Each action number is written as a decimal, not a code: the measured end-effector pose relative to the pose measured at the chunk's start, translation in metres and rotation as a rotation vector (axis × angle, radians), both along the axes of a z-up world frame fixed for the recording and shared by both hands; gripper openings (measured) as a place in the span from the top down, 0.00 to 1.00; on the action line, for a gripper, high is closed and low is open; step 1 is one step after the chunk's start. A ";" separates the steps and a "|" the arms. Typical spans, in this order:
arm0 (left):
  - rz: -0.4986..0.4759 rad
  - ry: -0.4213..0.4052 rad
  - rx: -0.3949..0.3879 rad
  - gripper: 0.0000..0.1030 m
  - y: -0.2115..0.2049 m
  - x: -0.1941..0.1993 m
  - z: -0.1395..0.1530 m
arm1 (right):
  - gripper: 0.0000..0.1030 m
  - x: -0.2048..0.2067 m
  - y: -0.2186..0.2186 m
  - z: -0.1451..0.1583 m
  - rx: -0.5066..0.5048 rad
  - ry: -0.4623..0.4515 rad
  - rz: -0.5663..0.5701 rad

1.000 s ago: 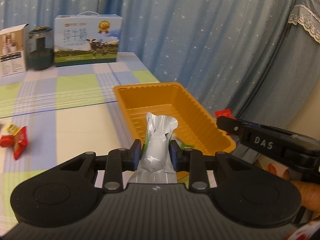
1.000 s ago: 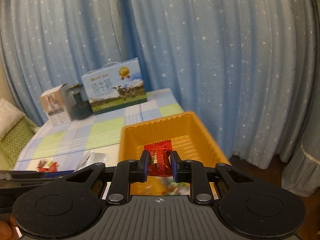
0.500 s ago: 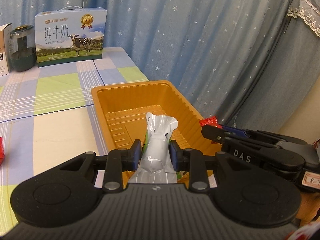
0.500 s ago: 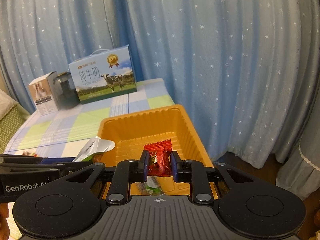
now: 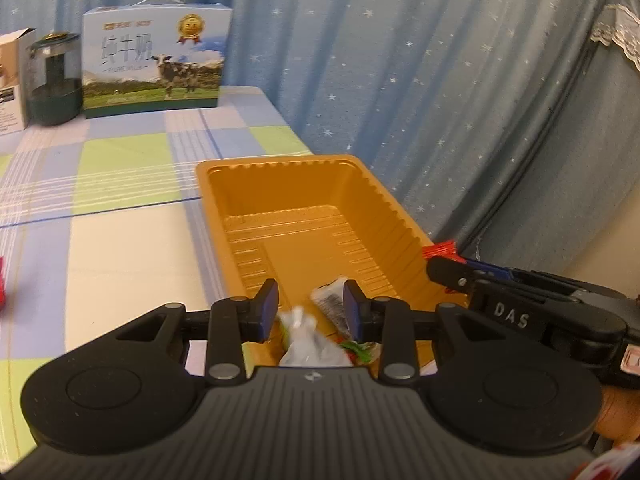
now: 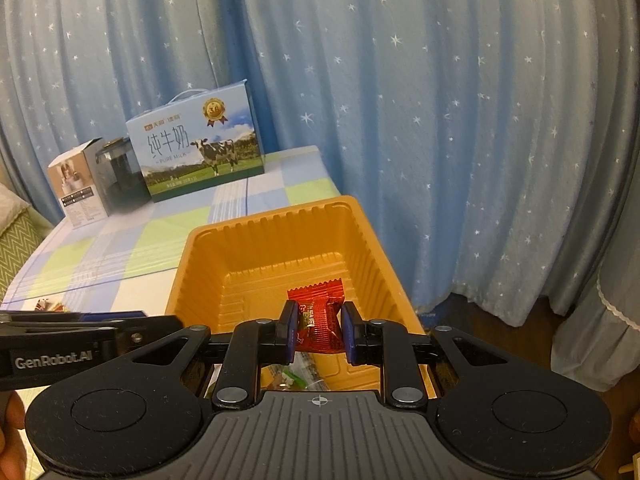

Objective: Organize snacks
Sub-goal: 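Carry the pouch and red candy over the orange tray and open both tools, then withdraw both open tools from the tray toward the remaining snacks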

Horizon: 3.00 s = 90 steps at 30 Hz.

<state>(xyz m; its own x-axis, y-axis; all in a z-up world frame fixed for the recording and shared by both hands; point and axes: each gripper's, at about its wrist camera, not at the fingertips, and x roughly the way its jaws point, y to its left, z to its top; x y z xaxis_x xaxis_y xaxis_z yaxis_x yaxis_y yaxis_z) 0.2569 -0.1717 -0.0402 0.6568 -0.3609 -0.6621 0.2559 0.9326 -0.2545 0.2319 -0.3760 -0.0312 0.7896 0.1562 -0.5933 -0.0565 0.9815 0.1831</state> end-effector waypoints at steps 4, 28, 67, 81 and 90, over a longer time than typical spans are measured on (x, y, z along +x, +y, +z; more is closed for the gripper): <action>0.015 0.003 0.001 0.69 0.009 -0.003 0.000 | 0.78 -0.001 0.003 0.001 0.003 -0.002 0.006; 0.066 0.008 0.013 0.60 0.034 -0.015 0.001 | 0.44 0.003 -0.005 0.009 0.171 0.006 -0.006; 0.396 -0.050 0.055 0.26 0.197 -0.157 0.045 | 0.44 -0.084 0.120 0.044 0.195 0.056 0.197; 0.481 -0.044 0.047 0.24 0.239 -0.175 0.045 | 0.44 -0.089 0.161 0.038 0.184 0.074 0.270; 0.504 -0.034 0.071 0.24 0.260 -0.171 0.039 | 0.44 -0.080 0.191 0.030 0.172 0.090 0.313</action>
